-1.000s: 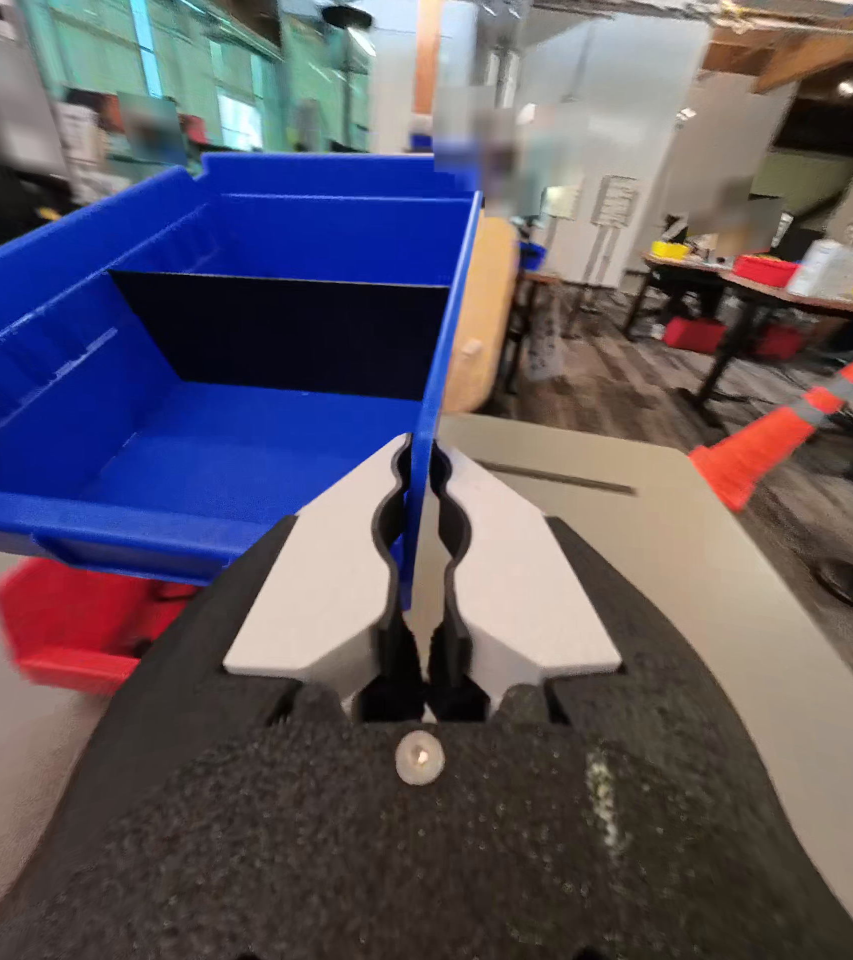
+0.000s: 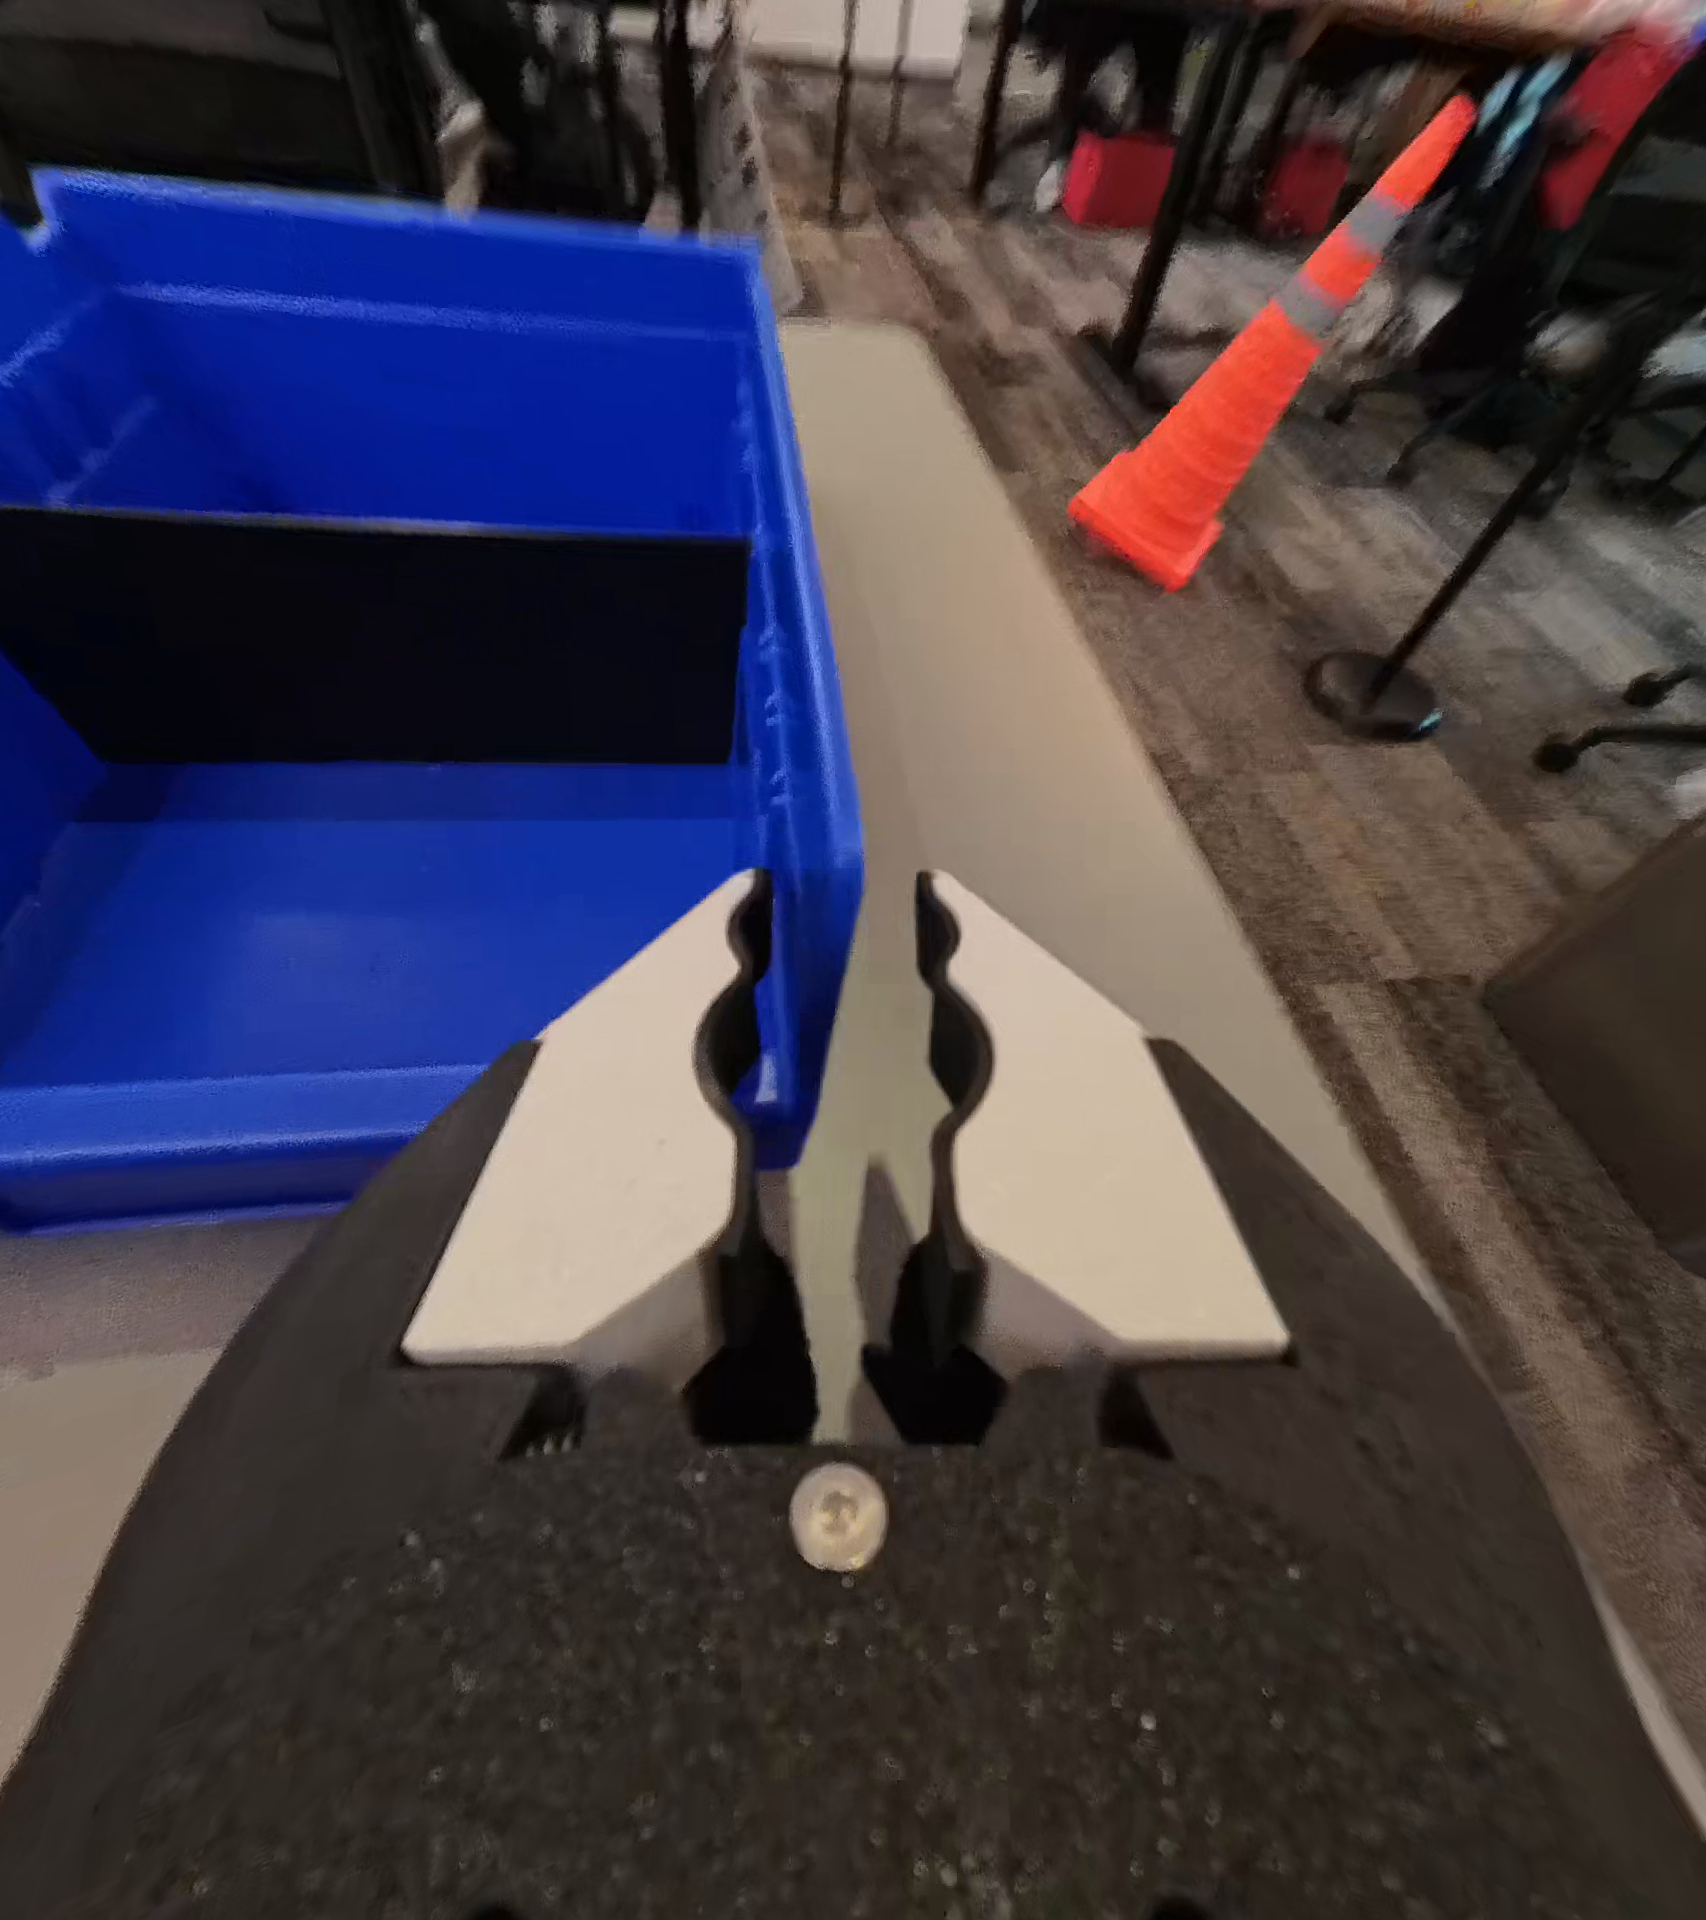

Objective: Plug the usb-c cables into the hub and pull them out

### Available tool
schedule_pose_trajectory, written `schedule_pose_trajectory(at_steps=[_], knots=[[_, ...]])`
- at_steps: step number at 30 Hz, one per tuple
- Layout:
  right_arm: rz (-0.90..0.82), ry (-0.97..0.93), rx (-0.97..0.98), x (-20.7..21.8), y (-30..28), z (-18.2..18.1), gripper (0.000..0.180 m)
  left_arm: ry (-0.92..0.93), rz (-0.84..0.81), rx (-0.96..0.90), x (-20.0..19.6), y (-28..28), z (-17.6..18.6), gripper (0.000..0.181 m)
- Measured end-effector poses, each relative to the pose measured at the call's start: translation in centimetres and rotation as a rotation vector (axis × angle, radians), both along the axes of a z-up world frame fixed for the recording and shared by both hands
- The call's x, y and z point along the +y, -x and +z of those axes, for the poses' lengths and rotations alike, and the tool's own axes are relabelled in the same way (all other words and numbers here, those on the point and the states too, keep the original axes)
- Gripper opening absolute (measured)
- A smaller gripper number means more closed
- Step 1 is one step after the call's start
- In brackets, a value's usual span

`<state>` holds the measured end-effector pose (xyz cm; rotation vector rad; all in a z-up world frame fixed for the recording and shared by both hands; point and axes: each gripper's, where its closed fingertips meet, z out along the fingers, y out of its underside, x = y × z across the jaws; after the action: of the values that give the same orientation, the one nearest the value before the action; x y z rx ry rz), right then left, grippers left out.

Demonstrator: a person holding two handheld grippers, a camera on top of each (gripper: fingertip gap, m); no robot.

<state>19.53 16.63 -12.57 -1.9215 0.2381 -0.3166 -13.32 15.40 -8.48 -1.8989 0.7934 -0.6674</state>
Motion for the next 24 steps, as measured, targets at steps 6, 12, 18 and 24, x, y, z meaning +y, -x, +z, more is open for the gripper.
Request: schedule_pose_trajectory(at_steps=[6, 12, 18, 24], knots=[[0.24, -0.216, 0.013, -1.8, 12.7, 8.7, 0.031, -0.138, 0.468, 0.086, 7.9, 17.0, 0.8, 0.056], [0.489, -0.055, 0.341, 3.1, 30.4, 2.7, 0.052, 0.054, 0.424, 0.124, 10.9, 18.1, -4.1, 0.044], [0.406, -0.018, 0.201, 7.5, 32.5, -0.6, 0.007, 0.107, 0.357, 0.118, 10.7, 18.1, -6.2, 0.015], [0.224, -0.08, 0.098, 7.2, 35.7, 1.7, 0.003, -0.039, 0.428, 0.252, 11.1, 22.7, -4.7, 0.005]])
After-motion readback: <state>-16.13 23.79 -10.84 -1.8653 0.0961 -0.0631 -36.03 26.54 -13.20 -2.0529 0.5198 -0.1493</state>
